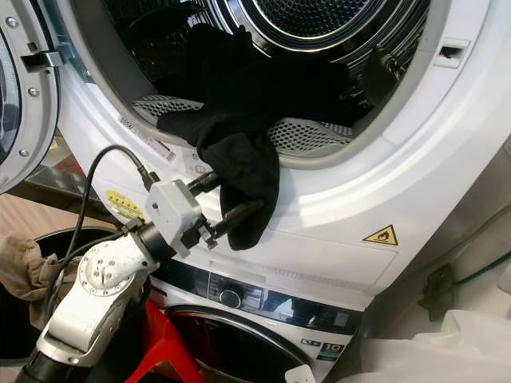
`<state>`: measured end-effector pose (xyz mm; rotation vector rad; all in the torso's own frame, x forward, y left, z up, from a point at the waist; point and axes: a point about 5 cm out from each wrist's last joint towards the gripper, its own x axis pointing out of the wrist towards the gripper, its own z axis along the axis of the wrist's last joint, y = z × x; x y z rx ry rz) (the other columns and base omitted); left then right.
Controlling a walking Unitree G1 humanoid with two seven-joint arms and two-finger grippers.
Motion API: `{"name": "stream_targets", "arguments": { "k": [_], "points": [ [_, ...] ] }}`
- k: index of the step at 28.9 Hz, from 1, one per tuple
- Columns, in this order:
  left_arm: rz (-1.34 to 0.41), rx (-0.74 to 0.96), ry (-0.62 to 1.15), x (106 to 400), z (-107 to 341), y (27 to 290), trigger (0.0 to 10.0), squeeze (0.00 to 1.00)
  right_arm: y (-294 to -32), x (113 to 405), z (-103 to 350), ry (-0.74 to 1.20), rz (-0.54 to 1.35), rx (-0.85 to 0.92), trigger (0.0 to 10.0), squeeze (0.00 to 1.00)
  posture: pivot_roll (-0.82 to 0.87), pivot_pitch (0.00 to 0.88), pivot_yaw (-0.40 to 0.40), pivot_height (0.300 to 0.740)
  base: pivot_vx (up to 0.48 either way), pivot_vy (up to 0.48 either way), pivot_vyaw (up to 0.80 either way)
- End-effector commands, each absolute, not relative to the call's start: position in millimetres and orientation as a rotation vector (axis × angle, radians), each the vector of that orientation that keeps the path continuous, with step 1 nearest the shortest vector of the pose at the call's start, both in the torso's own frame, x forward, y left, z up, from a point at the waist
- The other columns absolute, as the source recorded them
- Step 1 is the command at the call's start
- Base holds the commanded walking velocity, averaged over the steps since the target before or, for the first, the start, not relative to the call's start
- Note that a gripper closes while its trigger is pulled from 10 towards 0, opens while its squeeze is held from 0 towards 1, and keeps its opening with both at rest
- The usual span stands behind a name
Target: Clothes washing
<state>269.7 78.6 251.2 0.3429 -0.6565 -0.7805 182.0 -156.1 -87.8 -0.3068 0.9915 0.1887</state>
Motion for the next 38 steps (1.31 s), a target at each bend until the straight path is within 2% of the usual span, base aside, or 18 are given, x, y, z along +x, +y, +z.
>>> {"name": "stream_targets", "arguments": {
  "k": [1, 10, 18, 23, 26, 29, 33, 38],
  "points": [
    [-0.745, 0.377, -0.691, 273, 258, 83, 10.0, 0.00, -157, 180, -89, 0.997, 0.184, -0.313, 10.0, 0.00, 0.03, 0.069, -0.031, 0.740, 0.000, 0.000, 0.00],
    [-0.725, 0.442, -0.770, 280, 279, 86, 10.0, 0.00, -156, 181, -88, 0.994, 0.191, -0.316, 10.0, 0.00, 0.03, 0.061, -0.029, 0.740, 0.000, 0.000, 0.00],
    [-0.690, 0.463, -0.823, 298, 304, 93, 10.0, 0.00, -154, 182, -88, 0.991, 0.195, -0.318, 10.0, 0.00, 0.03, 0.047, -0.024, 0.740, 0.000, 0.000, 0.00],
    [-0.649, 0.347, -0.797, 320, 317, 100, 10.0, 0.00, -154, 184, -87, 0.987, 0.186, -0.310, 10.0, 0.00, 0.02, 0.035, -0.020, 0.740, 0.000, 0.000, 0.00],
    [-0.639, 0.354, -0.801, 322, 319, 102, 10.0, 0.00, -155, 184, -87, 0.986, 0.186, -0.309, 10.0, 0.00, 0.02, 0.034, -0.020, 0.740, 0.000, 0.000, 0.00],
    [-0.629, 0.321, -0.780, 345, 333, 107, 10.0, 0.00, -154, 186, -86, 0.984, 0.183, -0.307, 10.0, 0.00, 0.03, 0.024, -0.020, 0.740, 0.000, 0.000, 0.00],
    [-0.613, 0.307, -0.739, 359, 335, 110, 10.0, 0.00, -154, 187, -86, 0.981, 0.184, -0.306, 10.0, 0.00, 0.03, 0.025, -0.017, 0.740, 0.000, 0.000, 0.00],
    [-0.697, 0.298, -0.662, 376, 338, 105, 10.0, 0.00, -152, 189, -85, 0.976, 0.185, -0.302, 10.0, 0.00, 0.02, 0.023, -0.007, 0.740, 0.000, 0.000, 0.00]
  ]
}}
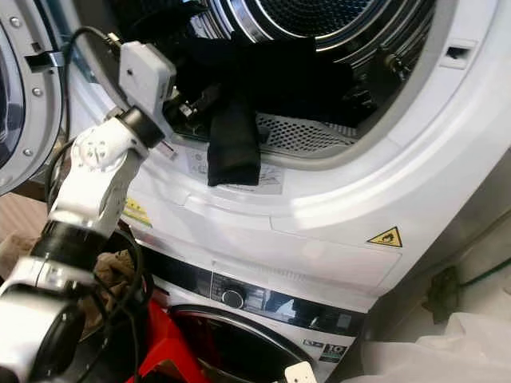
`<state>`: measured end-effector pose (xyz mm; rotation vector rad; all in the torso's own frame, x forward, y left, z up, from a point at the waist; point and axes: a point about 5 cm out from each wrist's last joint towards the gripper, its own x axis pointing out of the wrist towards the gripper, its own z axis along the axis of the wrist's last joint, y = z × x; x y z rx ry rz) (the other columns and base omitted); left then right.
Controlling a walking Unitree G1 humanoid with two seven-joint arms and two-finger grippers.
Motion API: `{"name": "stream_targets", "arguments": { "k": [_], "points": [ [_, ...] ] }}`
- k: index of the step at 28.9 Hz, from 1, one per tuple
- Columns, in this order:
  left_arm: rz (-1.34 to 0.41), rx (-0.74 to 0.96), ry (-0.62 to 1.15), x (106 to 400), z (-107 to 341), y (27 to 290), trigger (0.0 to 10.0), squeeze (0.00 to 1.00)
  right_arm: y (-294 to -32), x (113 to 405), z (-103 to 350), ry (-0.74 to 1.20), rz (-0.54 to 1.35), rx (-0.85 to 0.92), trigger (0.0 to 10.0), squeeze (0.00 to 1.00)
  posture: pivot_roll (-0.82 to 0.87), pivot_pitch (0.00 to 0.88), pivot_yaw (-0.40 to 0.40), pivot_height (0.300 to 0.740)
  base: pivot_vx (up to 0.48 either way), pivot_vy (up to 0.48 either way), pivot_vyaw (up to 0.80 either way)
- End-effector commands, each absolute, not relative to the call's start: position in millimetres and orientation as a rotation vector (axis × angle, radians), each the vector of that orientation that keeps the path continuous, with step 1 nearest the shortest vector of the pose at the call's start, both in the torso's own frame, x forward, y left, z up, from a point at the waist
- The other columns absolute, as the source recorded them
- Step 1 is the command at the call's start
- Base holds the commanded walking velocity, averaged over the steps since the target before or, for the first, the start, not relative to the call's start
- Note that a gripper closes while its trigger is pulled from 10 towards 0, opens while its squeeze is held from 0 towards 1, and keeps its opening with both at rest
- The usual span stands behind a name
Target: Clothes washing
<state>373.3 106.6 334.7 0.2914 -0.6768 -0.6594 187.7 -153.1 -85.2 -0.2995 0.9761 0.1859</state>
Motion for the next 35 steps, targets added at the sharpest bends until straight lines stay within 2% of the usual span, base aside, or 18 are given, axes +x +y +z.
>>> {"name": "stream_targets", "arguments": {
  "k": [1, 5, 7, 16, 26, 31, 35],
  "points": [
    [-0.760, 0.306, -0.618, 379, 335, 99, 10.0, 0.00, -152, 188, -85, 0.976, 0.183, -0.300, 10.0, 0.00, 0.02, 0.024, -0.004, 0.740, 0.000, 0.000, 0.00],
    [-0.880, 0.415, -0.536, 386, 331, 84, 10.0, 0.00, -152, 187, -86, 0.979, 0.174, -0.293, 10.0, 0.00, 0.01, 0.024, 0.003, 0.740, 0.000, 0.000, 0.00],
    [-0.882, 0.431, -0.525, 390, 338, 79, 10.0, 0.00, -153, 186, -86, 0.983, 0.170, -0.290, 10.0, 0.00, 0.01, 0.025, 0.005, 0.740, 0.000, 0.000, 0.00],
    [-0.870, 0.347, -0.459, 401, 362, 73, 10.0, 0.00, -153, 183, -88, 0.990, 0.167, -0.288, 10.0, 0.00, 0.00, 0.024, 0.009, 0.740, 0.000, 0.000, 0.00],
    [-0.958, 0.218, -0.408, 398, 362, 43, 10.0, 0.00, -157, 184, -87, 0.984, 0.144, -0.286, 10.0, 0.00, -0.04, 0.022, 0.029, 0.740, 0.000, 0.000, 0.00],
    [-1.085, 0.246, -0.366, 391, 347, 17, 10.0, 0.00, -159, 184, -87, 0.980, 0.130, -0.284, 10.0, 0.00, -0.05, 0.012, 0.033, 0.740, 0.000, 0.000, 0.00],
    [-1.141, 0.263, -0.360, 387, 341, 7, 10.0, 0.00, -159, 184, -87, 0.981, 0.125, -0.282, 10.0, 0.00, -0.05, 0.004, 0.033, 0.740, 0.000, 0.000, 0.00]
  ]
}}
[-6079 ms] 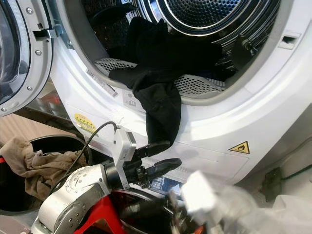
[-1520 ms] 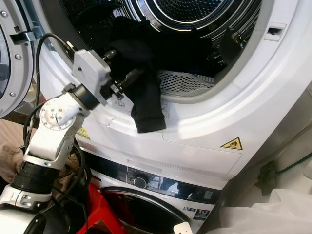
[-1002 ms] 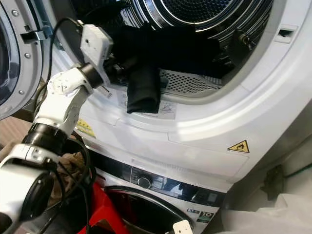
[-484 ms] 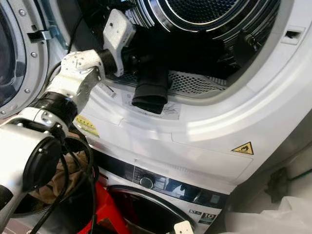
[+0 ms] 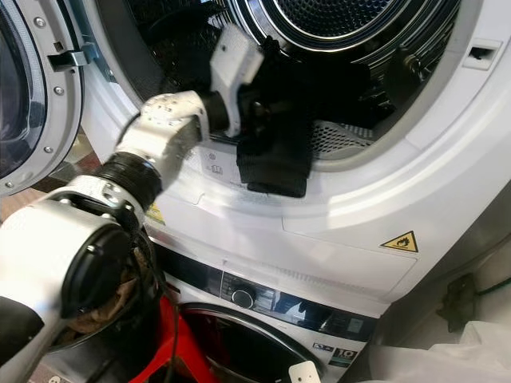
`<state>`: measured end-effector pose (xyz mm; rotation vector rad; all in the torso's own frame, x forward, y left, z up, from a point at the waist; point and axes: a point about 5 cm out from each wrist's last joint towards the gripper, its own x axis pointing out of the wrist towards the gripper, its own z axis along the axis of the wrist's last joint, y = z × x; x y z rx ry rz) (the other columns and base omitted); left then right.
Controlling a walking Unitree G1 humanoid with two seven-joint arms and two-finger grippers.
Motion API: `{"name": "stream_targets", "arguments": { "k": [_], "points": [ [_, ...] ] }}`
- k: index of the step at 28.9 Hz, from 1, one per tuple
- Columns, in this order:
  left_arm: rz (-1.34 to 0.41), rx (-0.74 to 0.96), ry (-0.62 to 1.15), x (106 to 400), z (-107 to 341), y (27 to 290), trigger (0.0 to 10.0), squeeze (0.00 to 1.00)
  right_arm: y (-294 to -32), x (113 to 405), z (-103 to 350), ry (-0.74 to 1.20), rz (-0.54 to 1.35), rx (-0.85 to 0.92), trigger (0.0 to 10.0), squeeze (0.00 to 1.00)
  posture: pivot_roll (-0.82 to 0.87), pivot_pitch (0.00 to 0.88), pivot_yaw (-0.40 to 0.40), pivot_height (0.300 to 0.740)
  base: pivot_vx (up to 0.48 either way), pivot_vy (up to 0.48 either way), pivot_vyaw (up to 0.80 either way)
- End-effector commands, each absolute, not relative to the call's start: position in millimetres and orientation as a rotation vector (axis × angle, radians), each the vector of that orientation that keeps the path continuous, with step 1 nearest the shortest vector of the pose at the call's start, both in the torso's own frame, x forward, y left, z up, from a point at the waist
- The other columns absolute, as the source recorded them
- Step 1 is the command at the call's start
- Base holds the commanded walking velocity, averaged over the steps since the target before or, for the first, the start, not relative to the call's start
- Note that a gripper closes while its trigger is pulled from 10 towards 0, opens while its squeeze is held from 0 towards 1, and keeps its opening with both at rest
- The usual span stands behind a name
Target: Clothes washing
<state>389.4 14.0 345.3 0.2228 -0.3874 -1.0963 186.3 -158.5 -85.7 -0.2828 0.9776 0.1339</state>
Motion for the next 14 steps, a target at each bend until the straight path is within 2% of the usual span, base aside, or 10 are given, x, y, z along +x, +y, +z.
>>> {"name": "stream_targets", "arguments": {
  "k": [1, 5, 11, 14],
  "points": [
    [-1.151, 0.271, -0.360, 386, 340, 5, 10.0, 0.00, -159, 184, -87, 0.982, 0.126, -0.283, 10.0, 0.00, -0.05, 0.003, 0.032, 0.740, 0.000, 0.000, 0.00],
    [-1.143, 0.311, -0.379, 386, 342, 6, 10.0, 0.00, -158, 185, -86, 0.974, 0.115, -0.278, 10.0, 0.00, -0.05, 0.000, 0.035, 0.740, 0.000, 0.000, 0.00],
    [-1.181, 0.358, -0.619, 375, 383, 23, 10.0, 0.00, -157, 185, -86, 0.972, 0.111, -0.268, 10.0, 0.00, -0.02, 0.010, 0.033, 0.740, 0.000, 0.000, 0.00],
    [-1.192, 0.376, -0.680, 372, 387, 29, 10.0, 0.00, -156, 185, -86, 0.971, 0.108, -0.260, 10.0, 0.00, -0.01, 0.017, 0.036, 0.740, 0.000, 0.000, 0.00]
  ]
}}
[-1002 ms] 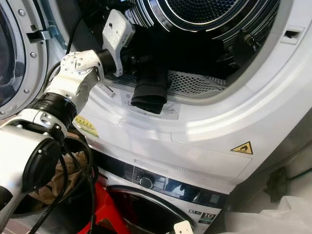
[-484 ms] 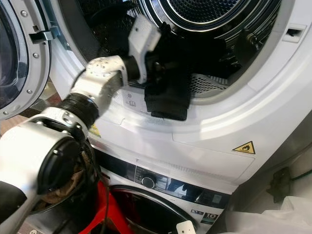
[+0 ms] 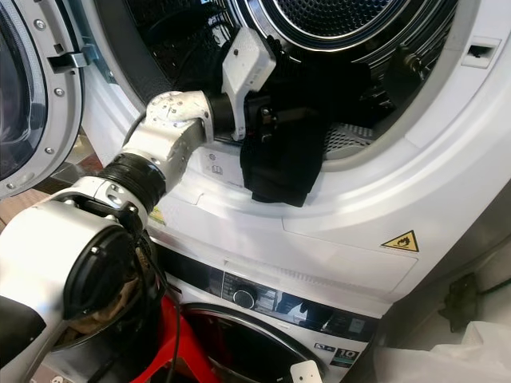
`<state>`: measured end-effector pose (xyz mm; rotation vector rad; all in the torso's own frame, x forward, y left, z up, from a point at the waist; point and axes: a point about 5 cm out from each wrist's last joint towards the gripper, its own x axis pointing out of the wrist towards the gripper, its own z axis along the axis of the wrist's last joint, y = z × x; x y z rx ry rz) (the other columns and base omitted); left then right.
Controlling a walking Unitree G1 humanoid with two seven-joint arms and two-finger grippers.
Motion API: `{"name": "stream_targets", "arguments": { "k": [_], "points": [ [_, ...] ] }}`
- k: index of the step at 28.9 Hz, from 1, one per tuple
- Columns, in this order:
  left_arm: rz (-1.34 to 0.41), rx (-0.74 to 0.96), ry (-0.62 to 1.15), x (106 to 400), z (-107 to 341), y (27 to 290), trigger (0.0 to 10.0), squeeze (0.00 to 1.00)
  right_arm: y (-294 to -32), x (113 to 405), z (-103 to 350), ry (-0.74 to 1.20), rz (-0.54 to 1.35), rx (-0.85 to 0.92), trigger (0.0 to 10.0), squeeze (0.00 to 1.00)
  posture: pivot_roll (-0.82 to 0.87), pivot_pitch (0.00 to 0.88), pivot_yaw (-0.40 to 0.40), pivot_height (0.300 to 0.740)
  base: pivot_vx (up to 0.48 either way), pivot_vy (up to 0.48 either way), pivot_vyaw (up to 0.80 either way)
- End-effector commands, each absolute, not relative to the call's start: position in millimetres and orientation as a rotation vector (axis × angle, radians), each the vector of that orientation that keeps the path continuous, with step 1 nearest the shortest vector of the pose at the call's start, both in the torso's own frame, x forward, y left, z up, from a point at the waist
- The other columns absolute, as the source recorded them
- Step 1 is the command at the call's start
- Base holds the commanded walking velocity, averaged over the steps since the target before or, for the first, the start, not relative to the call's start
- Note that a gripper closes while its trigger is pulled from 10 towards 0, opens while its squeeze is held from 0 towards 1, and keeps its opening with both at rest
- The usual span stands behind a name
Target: Clothes washing
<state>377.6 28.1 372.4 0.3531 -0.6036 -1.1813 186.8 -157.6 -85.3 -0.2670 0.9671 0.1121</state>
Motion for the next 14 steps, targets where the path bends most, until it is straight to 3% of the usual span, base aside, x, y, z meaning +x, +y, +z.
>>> {"name": "stream_targets", "arguments": {
  "k": [1, 7, 14],
  "points": [
    [-1.209, 0.382, -0.698, 370, 387, 31, 10.0, 0.00, -155, 184, -87, 0.970, 0.113, -0.262, 10.0, 0.00, -0.01, 0.017, 0.034, 0.740, 0.000, 0.000, 0.00],
    [-1.368, 0.386, -0.762, 355, 372, 35, 10.0, 0.00, -153, 183, -87, 0.969, 0.114, -0.259, 10.0, 0.00, 0.00, 0.029, 0.035, 0.740, 0.000, 0.000, 0.00],
    [-1.359, 0.375, -0.730, 340, 343, 53, 10.0, 0.00, -150, 183, -87, 0.964, 0.108, -0.242, 10.0, 0.00, 0.02, 0.033, 0.040, 0.740, 0.000, 0.000, 0.00]
  ]
}}
